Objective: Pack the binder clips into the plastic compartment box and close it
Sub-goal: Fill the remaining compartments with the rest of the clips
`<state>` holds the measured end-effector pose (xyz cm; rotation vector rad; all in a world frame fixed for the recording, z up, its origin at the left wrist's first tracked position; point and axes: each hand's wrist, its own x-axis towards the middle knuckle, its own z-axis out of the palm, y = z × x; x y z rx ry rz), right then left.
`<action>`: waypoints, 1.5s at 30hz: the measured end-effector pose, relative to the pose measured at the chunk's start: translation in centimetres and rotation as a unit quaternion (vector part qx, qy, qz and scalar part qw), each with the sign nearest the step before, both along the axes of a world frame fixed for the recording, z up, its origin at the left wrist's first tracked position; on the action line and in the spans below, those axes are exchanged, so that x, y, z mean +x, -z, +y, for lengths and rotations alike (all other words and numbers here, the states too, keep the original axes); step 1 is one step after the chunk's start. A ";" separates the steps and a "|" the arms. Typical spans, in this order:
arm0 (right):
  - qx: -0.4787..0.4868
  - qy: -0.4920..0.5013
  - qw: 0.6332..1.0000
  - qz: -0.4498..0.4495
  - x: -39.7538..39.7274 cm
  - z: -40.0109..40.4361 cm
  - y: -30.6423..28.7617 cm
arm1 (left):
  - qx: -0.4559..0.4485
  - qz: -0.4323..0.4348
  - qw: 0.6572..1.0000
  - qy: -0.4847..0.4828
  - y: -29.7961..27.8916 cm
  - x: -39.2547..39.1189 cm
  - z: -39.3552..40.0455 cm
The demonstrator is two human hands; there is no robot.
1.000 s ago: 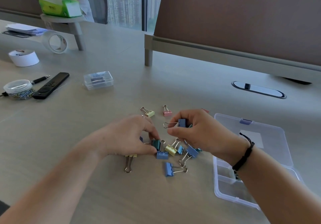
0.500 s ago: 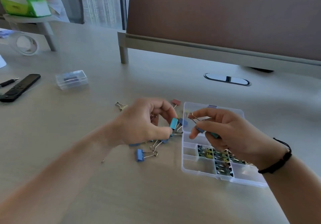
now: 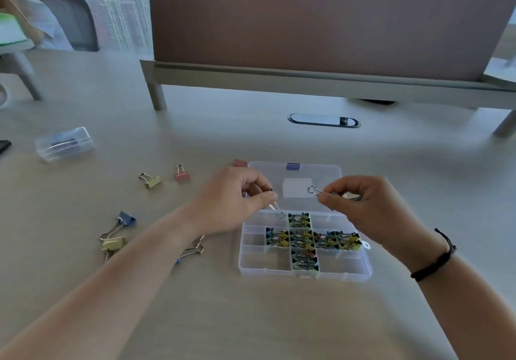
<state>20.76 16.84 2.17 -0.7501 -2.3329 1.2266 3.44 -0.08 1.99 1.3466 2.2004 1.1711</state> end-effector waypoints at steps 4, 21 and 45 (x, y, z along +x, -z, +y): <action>0.020 -0.015 1.000 0.001 -0.3 -0.4 0.3 | -0.035 0.041 0.998 -0.024 0.9 -0.5 -0.5; 0.079 -0.013 0.997 -0.001 -0.5 -1.6 0.8 | -0.057 0.151 0.986 -0.025 2.1 -0.5 -0.7; 0.201 -0.103 0.965 -0.135 -5.7 -4.5 0.2 | -0.111 0.164 0.980 0.013 1.7 -1.6 -1.4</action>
